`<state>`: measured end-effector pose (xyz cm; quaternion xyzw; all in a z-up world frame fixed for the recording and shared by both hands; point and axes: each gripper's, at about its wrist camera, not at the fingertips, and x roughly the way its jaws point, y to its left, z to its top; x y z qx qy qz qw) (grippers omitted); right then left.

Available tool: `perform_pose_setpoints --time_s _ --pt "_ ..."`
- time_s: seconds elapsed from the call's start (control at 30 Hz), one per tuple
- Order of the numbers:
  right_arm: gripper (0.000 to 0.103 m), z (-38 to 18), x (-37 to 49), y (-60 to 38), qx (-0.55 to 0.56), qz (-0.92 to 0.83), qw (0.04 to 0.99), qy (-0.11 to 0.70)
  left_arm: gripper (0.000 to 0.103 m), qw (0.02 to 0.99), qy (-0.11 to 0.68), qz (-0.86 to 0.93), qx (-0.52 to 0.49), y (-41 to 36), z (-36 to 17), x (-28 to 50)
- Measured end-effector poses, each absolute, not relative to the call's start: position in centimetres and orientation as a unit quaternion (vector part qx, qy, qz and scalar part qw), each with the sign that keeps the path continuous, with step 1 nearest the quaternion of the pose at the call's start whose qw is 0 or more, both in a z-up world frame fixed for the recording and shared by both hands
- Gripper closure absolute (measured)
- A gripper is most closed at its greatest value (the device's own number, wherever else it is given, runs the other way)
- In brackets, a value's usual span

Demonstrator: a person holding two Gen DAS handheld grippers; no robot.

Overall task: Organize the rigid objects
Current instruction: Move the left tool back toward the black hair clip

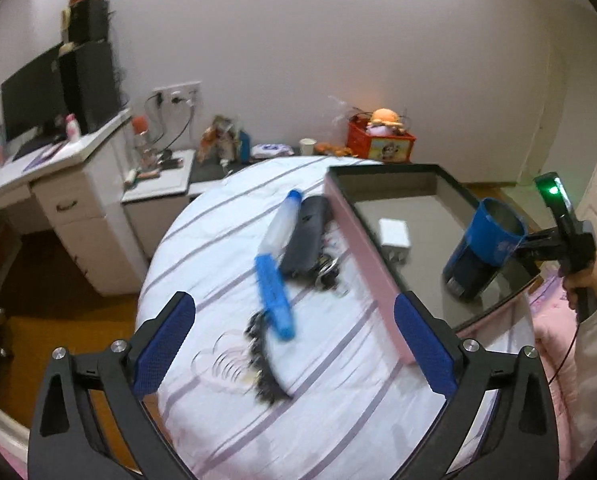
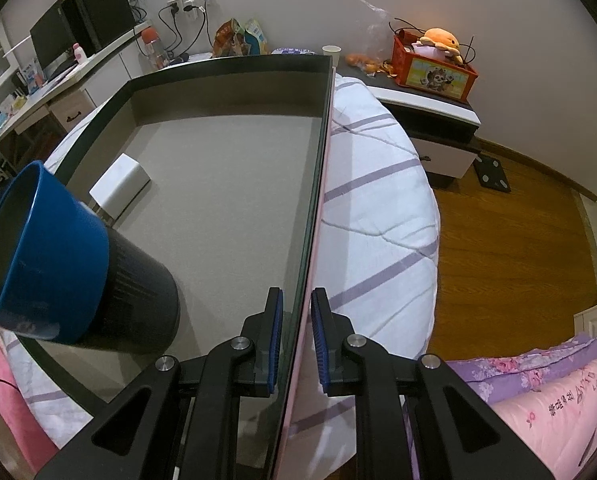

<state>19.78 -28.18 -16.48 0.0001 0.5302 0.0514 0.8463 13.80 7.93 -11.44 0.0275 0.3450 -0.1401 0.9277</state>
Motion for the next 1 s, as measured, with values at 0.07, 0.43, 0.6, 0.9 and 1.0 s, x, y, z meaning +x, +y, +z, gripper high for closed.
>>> perform_pose_setpoints --time_s 0.07,0.43,0.6,0.9,1.0 --pt "0.087 -16.6 19.7 -28.2 0.002 0.050 0.845 0.532 0.002 0.927 0.352 -0.129 0.031 8.6 -12.3 13.4" --pt "0.087 -16.6 19.6 -28.0 -0.001 0.045 0.844 0.535 0.002 0.912 0.394 -0.103 0.039 8.6 -16.8 13.0" --pt "0.087 -16.7 19.5 -27.9 -0.001 0.046 0.844 0.534 0.002 0.910 0.402 -0.092 0.045 8.0 -17.9 13.4" --pt "0.087 -16.7 19.5 -27.9 -0.004 0.048 0.844 0.535 0.002 0.899 0.432 -0.045 0.056 7.8 -20.4 16.0" --pt "0.087 -16.7 19.5 -27.9 -0.004 0.049 0.843 0.535 0.002 0.896 0.438 -0.040 0.054 7.8 -21.0 16.9"
